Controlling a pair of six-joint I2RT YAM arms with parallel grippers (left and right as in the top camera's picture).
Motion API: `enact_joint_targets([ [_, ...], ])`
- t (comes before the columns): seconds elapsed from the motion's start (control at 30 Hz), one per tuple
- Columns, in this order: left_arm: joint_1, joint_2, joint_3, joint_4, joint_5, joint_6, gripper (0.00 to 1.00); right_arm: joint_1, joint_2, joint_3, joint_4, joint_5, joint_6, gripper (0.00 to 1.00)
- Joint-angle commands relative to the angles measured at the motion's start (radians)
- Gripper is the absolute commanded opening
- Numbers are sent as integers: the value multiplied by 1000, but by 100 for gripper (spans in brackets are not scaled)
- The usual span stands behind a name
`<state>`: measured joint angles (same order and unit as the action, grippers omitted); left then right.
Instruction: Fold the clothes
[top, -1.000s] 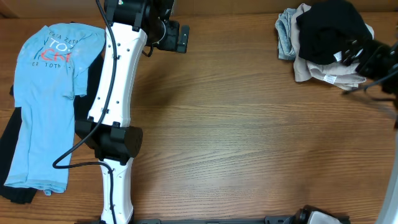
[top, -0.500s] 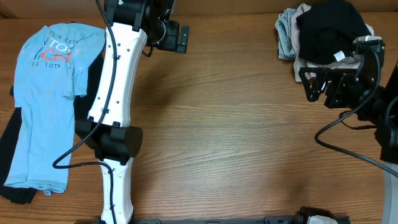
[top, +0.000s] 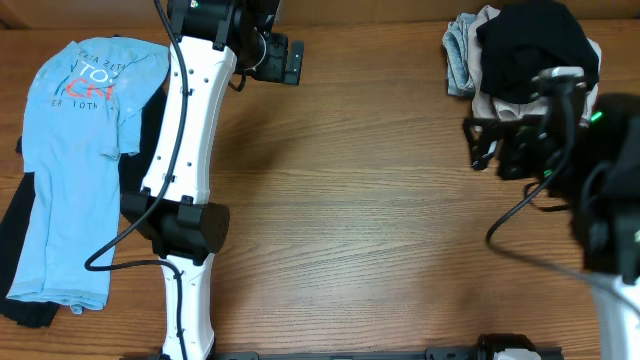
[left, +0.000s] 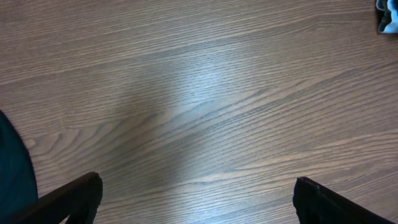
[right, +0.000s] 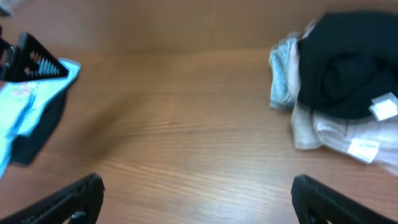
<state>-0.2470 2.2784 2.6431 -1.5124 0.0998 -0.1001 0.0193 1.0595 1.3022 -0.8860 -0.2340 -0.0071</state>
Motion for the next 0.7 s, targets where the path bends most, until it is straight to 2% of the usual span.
enact_joint_targets([
  [0.0,-2,6,-6,-1,-7,19,100,50,-130,-168,125,200,-8,100],
  [0.07,-2,6,-6,-1,-6,18,100,50,-236,-336,289,188,-8,100],
  [0.27,-2,6,-6,-1,-6,19,100,48,-501,-730,579,188,-8,100],
  [0.5,-2,6,-6,-1,-6,18,100,45,-779,-1071,734,185,12,100],
  [0.67,-2,6,-6,-1,-6,18,100,45,-913,-1203,795,134,11,100],
])
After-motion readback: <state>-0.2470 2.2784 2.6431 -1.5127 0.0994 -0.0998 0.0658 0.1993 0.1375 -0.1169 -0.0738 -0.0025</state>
